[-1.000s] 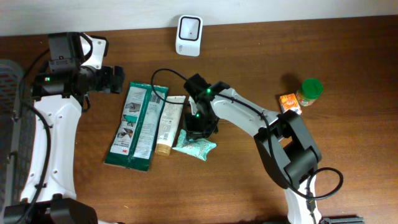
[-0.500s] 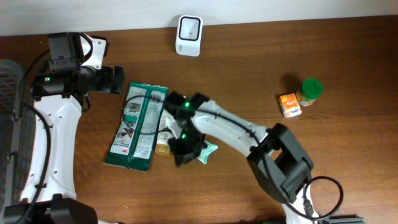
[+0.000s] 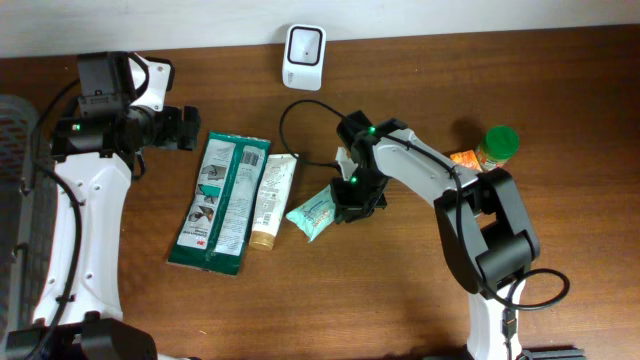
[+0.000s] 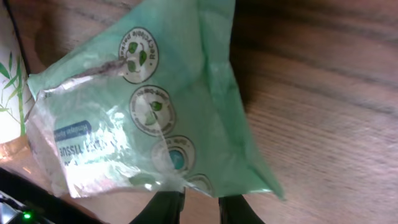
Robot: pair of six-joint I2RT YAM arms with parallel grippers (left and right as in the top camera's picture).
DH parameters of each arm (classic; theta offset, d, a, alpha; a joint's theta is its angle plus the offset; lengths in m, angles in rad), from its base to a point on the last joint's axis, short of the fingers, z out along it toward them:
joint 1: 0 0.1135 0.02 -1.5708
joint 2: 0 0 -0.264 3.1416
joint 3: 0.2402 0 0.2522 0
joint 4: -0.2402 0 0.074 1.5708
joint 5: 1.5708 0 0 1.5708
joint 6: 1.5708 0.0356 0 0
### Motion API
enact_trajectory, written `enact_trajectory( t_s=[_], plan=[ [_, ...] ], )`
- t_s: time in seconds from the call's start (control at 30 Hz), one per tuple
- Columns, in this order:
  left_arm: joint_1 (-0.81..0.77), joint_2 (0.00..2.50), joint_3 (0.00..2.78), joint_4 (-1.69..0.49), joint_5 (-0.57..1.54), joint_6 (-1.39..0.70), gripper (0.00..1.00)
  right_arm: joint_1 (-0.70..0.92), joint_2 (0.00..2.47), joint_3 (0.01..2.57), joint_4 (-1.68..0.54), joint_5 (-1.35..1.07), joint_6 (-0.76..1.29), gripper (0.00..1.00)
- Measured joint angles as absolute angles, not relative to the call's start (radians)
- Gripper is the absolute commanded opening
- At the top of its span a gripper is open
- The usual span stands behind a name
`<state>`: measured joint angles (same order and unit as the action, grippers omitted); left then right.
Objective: Scan the item barcode
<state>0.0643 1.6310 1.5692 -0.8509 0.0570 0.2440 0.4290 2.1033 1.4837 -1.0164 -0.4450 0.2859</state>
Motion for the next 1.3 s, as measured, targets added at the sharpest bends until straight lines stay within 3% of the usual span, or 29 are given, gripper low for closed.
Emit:
enact_trajectory(
  t_s=[0.07, 0.13, 0.17, 0.23, 0.3, 0.43, 0.67, 0.87, 0.97, 1.0, 1.1, 1.3],
  plan=[
    [0.064, 1.631, 1.569, -0.851, 0.057, 0.244, 0.99, 0.427, 2.103, 1.517, -1.033, -0.442, 0.266, 0.17],
    [0.064, 1.631, 1.569, -0.851, 0.057, 0.244, 0.99, 0.427, 2.102, 1.600, -1.046, -0.429, 0.257, 0.26],
    [0.064, 1.631, 1.569, -0.851, 0.057, 0.244, 0.99, 0.427, 2.101, 1.648, -1.049, -0.403, 0.252, 0.33],
    [0.064, 1.631, 1.569, -0.851, 0.057, 0.244, 0.99, 0.418, 2.099, 1.689, -1.061, -0.360, 0.208, 0.62],
    [0.064, 1.631, 1.569, -0.851, 0.057, 0.244, 0.99, 0.397, 2.099, 1.690, -1.061, -0.360, 0.136, 0.73],
    [0.064, 1.631, 1.569, -0.851, 0.057, 0.244, 0.99, 0.352, 2.146, 1.694, -1.052, -0.451, 0.001, 0.75],
    [0.064, 1.631, 1.569, -0.851, 0.057, 0.244, 0.99, 0.336, 2.234, 1.694, -1.054, -0.592, -0.060, 0.74],
    [0.064, 1.631, 1.569, -0.851, 0.057, 0.244, 0.99, 0.336, 2.293, 1.695, -1.063, -0.724, -0.062, 0.61],
    [0.064, 1.631, 1.569, -0.851, 0.057, 0.244, 0.99, 0.336, 2.308, 1.695, -1.062, -0.748, -0.061, 0.33],
    [0.064, 1.631, 1.569, -0.851, 0.057, 0.244, 0.99, 0.336, 2.313, 1.695, -1.061, -0.754, -0.064, 0.18],
    [0.064, 1.631, 1.569, -0.851, 0.057, 0.244, 0.99, 0.336, 2.313, 1.696, -1.062, -0.758, -0.065, 0.04],
    [0.064, 1.631, 1.569, -0.851, 0.057, 0.244, 0.99, 0.336, 2.302, 1.703, -1.070, -0.729, -0.056, 0.04]
  ],
)
